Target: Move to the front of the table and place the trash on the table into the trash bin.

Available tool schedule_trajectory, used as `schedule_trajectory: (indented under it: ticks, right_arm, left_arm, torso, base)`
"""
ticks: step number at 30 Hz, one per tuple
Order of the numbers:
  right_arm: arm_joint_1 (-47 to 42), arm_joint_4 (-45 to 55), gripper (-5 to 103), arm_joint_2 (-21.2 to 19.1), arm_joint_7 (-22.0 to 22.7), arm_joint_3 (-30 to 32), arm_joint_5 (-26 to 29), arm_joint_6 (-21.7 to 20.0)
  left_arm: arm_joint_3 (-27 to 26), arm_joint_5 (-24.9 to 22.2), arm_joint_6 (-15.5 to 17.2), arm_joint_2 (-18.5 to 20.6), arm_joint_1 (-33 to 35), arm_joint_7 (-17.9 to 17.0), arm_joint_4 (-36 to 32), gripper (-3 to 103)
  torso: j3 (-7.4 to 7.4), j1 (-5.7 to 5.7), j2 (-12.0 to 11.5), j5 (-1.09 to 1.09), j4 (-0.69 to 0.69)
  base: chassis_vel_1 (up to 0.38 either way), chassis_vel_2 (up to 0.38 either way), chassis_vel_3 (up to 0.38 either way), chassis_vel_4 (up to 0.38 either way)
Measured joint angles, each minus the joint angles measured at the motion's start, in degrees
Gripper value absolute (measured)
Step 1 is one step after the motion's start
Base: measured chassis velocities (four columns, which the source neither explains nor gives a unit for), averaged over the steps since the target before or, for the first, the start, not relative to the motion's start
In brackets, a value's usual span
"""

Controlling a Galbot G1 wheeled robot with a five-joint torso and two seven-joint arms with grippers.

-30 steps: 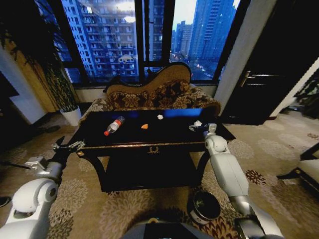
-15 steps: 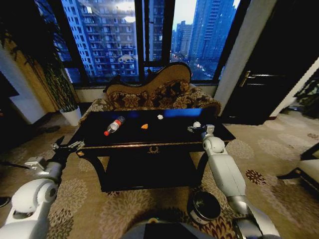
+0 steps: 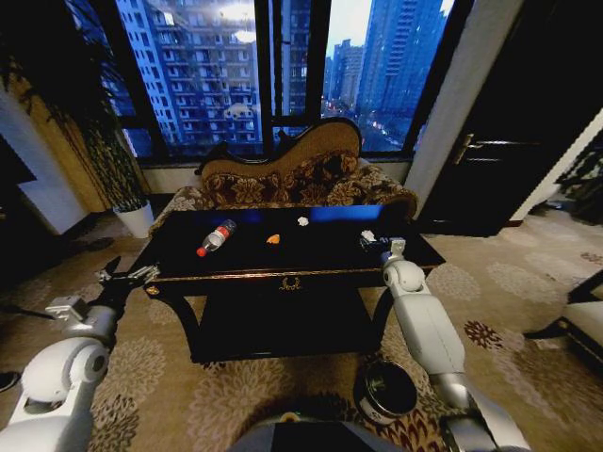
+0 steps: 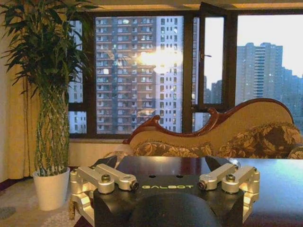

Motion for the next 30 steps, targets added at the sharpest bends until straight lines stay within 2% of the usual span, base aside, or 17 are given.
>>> schedule_trajectory:
  ticks: [2,3,4,5,10,11,17,23,25,27,30]
  right_arm:
    - [0.0,0.1,37,0.0,0.0,0.1,0.0,0.0]
    - [-0.1,0.2,26,0.0,0.0,0.1,0.1,0.0]
    - [-0.1,0.4,26,0.0,0.0,0.1,0.1,0.0]
    - [-0.2,0.7,15,-0.1,0.0,0.1,0.1,-0.1]
    - [-0.6,1.5,11,-0.4,0.0,0.2,0.1,-0.1]
    - [-0.8,2.1,1,-0.4,0.0,0.3,0.2,-0.1]
    - [-1.9,6.0,0,-0.6,0.0,0.7,1.9,0.3]
    - [-5.6,19.4,0,-2.4,0.0,2.7,11.9,0.5]
    - [-6.0,20.3,0,-2.4,0.0,2.9,12.3,0.6]
    - [-10.5,26.6,0,-2.5,0.0,4.9,13.5,1.0]
    - [-13.4,29.8,0,-2.2,0.0,6.1,13.3,1.2]
  left_arm:
    - [0.0,-0.1,0.0,0.1,0.0,0.0,0.0,100]
    - [-0.1,-0.1,0.0,0.2,-0.1,0.0,0.0,100]
    - [-0.1,-0.3,0.0,0.2,-0.1,0.0,-0.1,100]
    - [-0.1,-0.5,-0.1,0.3,-0.2,0.0,-0.2,100]
    - [-0.1,-0.7,-0.1,0.3,-0.3,0.0,-0.3,100]
    - [-0.1,-0.7,-0.2,0.2,-0.3,0.0,-0.3,100]
    - [0.0,-0.8,-0.4,0.2,-0.3,-0.1,0.0,100]
    - [0.0,-0.8,-1.3,0.1,-0.5,-0.1,0.4,100]
    - [0.0,-0.8,-1.4,0.1,-0.5,-0.1,0.4,100]
    - [0.1,-0.8,-1.4,0.1,-0.6,-0.1,0.5,100]
    - [0.3,-0.8,-1.4,0.0,-0.8,-0.1,0.5,100]
  torso:
    - [0.00,0.00,0.0,0.00,0.00]
    - [0.00,0.00,0.0,0.00,0.00]
    - [0.00,0.00,0.0,0.00,0.00]
    - [0.00,0.00,0.0,-0.01,0.00]
    - [0.00,0.00,0.0,-0.01,-0.01]
    - [0.00,0.00,0.0,0.00,-0.01]
    - [0.00,0.00,0.0,0.00,0.00]
    - [0.00,0.00,0.0,-0.01,0.00]
    - [0.00,0.00,0.0,-0.01,0.00]
    - [0.00,0.00,0.0,0.00,-0.01]
    - [-0.01,0.00,0.0,0.00,-0.02]
  base:
    - [0.000,0.000,0.000,0.000]
    - [0.000,0.000,0.000,0.000]
    - [0.000,0.000,0.000,0.000]
    - [0.000,0.000,0.000,0.000]
    - [0.000,0.000,0.000,0.000]
    - [0.000,0.000,0.000,0.000]
    - [0.000,0.000,0.000,0.000]
    - [0.000,0.000,0.000,0.000]
    - [0.000,0.000,0.000,0.000]
    - [0.000,0.000,0.000,0.000]
    - [0.000,0.000,0.000,0.000]
